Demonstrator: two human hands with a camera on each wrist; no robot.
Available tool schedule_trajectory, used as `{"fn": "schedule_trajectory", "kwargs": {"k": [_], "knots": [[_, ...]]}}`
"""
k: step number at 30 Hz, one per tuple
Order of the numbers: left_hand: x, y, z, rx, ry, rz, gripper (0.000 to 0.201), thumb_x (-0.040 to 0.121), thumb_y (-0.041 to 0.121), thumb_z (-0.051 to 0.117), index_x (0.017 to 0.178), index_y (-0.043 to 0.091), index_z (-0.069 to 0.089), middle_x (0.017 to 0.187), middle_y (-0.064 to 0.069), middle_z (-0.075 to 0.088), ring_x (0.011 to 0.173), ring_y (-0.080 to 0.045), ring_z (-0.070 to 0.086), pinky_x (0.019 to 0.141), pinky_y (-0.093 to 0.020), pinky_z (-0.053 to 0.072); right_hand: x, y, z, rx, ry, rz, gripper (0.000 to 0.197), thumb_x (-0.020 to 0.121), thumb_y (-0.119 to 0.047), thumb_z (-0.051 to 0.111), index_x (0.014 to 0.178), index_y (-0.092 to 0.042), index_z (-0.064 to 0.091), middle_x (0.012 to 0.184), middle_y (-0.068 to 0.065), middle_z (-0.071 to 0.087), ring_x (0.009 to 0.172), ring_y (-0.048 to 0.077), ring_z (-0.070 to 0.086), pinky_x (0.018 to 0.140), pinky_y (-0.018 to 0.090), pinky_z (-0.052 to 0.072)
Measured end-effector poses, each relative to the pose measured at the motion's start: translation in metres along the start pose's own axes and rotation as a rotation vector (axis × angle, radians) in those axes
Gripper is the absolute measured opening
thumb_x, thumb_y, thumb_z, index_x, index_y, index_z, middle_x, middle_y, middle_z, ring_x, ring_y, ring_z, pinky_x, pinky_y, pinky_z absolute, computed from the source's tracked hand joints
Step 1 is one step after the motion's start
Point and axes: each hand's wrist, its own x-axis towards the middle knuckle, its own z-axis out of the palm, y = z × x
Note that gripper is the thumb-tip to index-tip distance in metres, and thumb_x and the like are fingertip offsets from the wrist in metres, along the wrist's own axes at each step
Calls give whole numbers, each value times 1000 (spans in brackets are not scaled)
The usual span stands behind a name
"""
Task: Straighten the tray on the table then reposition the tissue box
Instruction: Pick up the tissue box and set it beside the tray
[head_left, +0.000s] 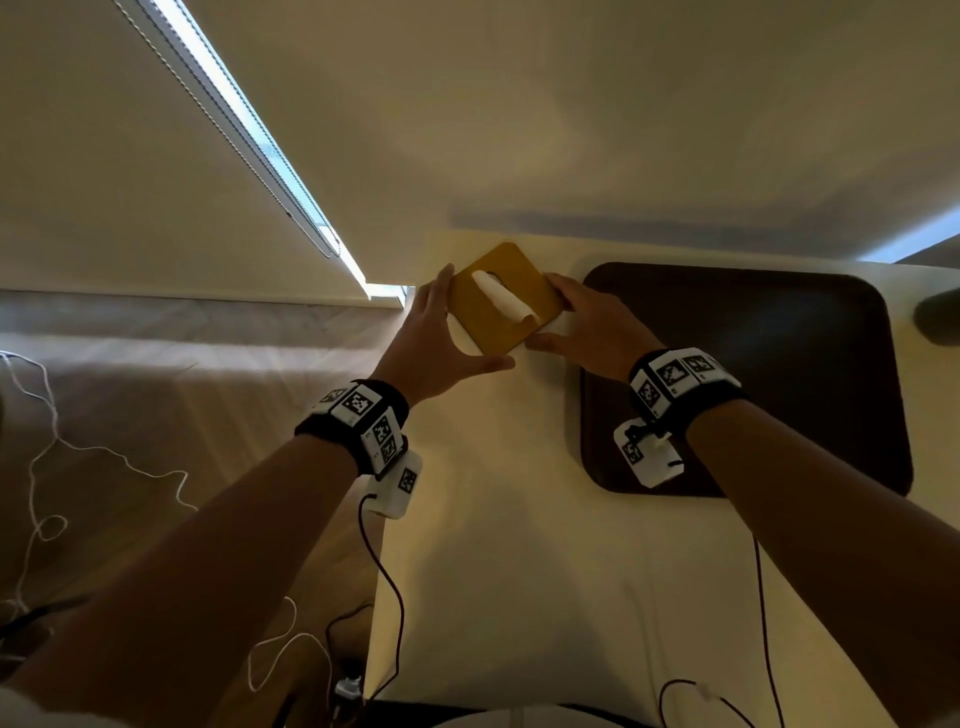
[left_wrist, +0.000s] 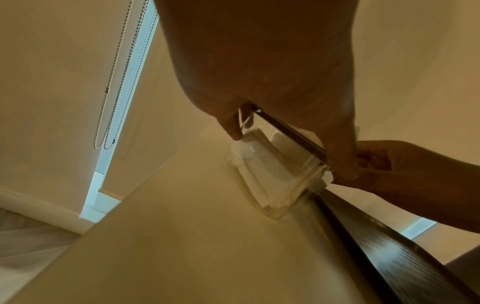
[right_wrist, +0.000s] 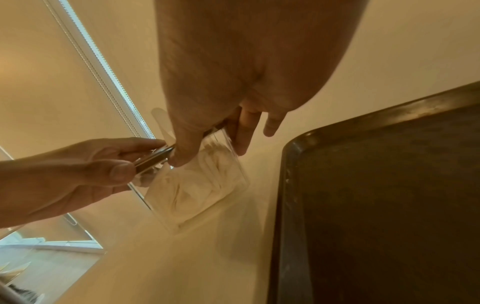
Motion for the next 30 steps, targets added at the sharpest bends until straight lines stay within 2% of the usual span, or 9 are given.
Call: {"fn": "schedule_trajectory", "kwargs": {"k": [7, 10, 12, 14, 16, 19, 22, 27, 30], "knots": [[0, 0, 2, 16, -2, 11, 141, 54, 62, 90, 159, 16, 8, 157, -13, 30, 137, -28, 44, 107, -45, 46, -5, -2, 2, 48, -15, 31, 94, 77, -51, 75, 151, -26, 24, 147, 1, 45, 133, 19, 42, 104, 35, 36], [0, -2, -4, -7, -34, 15, 145, 52, 69, 87, 159, 20, 2, 160, -13, 28, 142, -26, 37, 108, -39, 37, -13, -6, 7, 120, 36, 61, 114, 68, -55, 82, 153, -27, 12, 156, -1, 33, 140, 16, 32, 108, 35, 30], [3, -7, -11, -81, -19, 29, 129, 66, 72, 77, 160, 21, 4, 162, -13, 30, 145, -25, 36, 112, -39, 36, -22, -9, 18, 229, 129, 108, 130, 58, -57, 87, 154, -27, 5, 160, -1, 23, 143, 14, 25, 112, 36, 27], [10, -10, -18, -157, -12, 5, 90, 93, 61, 55, 160, 20, 13, 163, -11, 32, 146, -22, 36, 115, -39, 35, -35, -16, 34, 368, 225, 178, 134, 57, -53, 89, 155, -25, 2, 161, 1, 20, 144, 14, 23, 114, 36, 26], [22, -13, -24, -176, -25, -36, 63, 105, 52, 36, 158, 19, 25, 163, -8, 36, 146, -18, 36, 120, -42, 32, -46, -24, 54, 477, 295, 245, 132, 59, -50, 89, 154, -27, 1, 160, 0, 23, 141, 12, 27, 113, 36, 29], [36, -23, -29, -211, -108, -93, 68, 99, 64, 30, 151, 22, 42, 157, -5, 46, 144, -18, 42, 121, -51, 33, -50, -36, 83, 541, 321, 333, 132, 57, -57, 88, 154, -28, 3, 159, 3, 26, 140, 18, 31, 112, 44, 33], [42, -32, -28, -199, -179, -116, 66, 96, 68, 30, 144, 28, 51, 145, -6, 59, 135, -20, 53, 117, -53, 39, -46, -44, 102, 542, 300, 356, 130, 54, -66, 84, 153, -29, 8, 156, 4, 34, 139, 24, 35, 109, 50, 38], [36, -19, -28, -323, -178, -97, 45, 109, 37, 32, 141, 16, 55, 129, -10, 66, 124, -19, 61, 113, -46, 45, -40, -45, 105, 531, 330, 313, 114, 65, -56, 83, 152, -30, 12, 150, 4, 43, 135, 23, 42, 105, 43, 41], [32, -22, -24, -341, -172, -93, 44, 109, 36, 33, 140, 17, 57, 128, -12, 68, 123, -22, 62, 112, -47, 46, -36, -39, 98, 535, 317, 279, 107, 67, -53, 83, 149, -31, 19, 148, 1, 45, 134, 21, 43, 105, 43, 41]]}}
